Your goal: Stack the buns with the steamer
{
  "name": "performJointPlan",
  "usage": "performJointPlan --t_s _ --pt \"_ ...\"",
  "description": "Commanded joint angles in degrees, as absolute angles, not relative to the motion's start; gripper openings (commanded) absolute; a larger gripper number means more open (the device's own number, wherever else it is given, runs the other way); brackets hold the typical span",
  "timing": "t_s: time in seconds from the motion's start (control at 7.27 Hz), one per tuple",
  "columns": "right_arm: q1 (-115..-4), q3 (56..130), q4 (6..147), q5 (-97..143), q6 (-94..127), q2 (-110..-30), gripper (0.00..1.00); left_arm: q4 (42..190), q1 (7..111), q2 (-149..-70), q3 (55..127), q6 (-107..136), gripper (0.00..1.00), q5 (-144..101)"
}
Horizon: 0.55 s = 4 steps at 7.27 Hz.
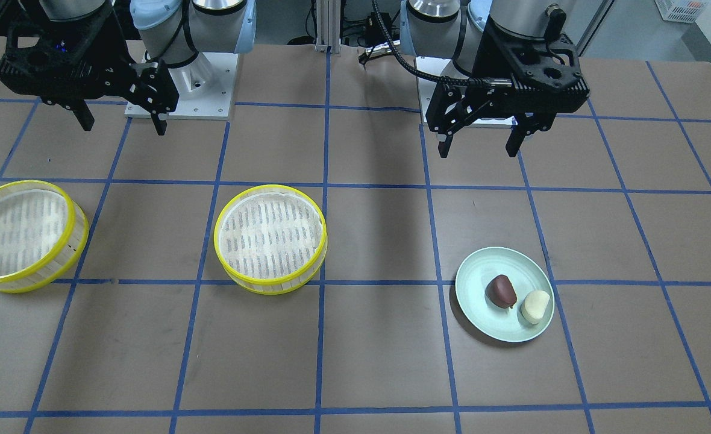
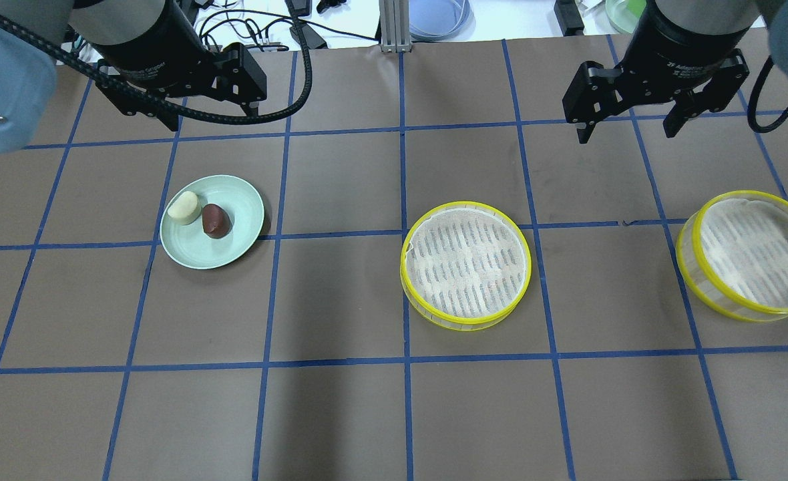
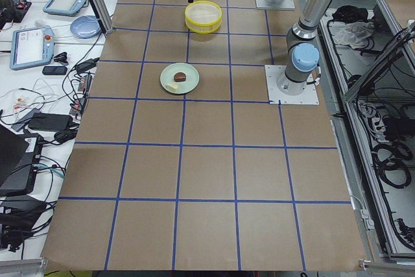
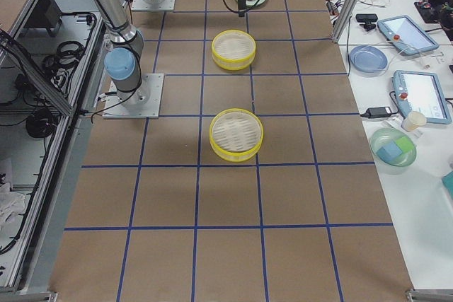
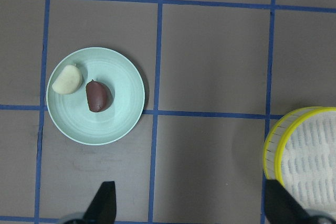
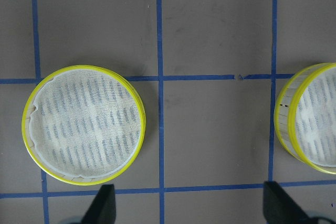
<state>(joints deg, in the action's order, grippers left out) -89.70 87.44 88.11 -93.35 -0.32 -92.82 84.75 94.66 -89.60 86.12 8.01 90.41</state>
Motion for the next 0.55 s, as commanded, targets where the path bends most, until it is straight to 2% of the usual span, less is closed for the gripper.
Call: performJointPlan --t_s 0.0,0.41 --pt "-86.7 87.4 88.3 -93.9 -4.1 -92.7 1.00 84.7 94.5 -90.1 86.2 8.0 1.00 90.2" --pt "-68.9 87.5 88.6 -95.2 -22.5 -91.2 1.00 84.7 84.9 -93.1 86.3 -6.6 1.00 89.7"
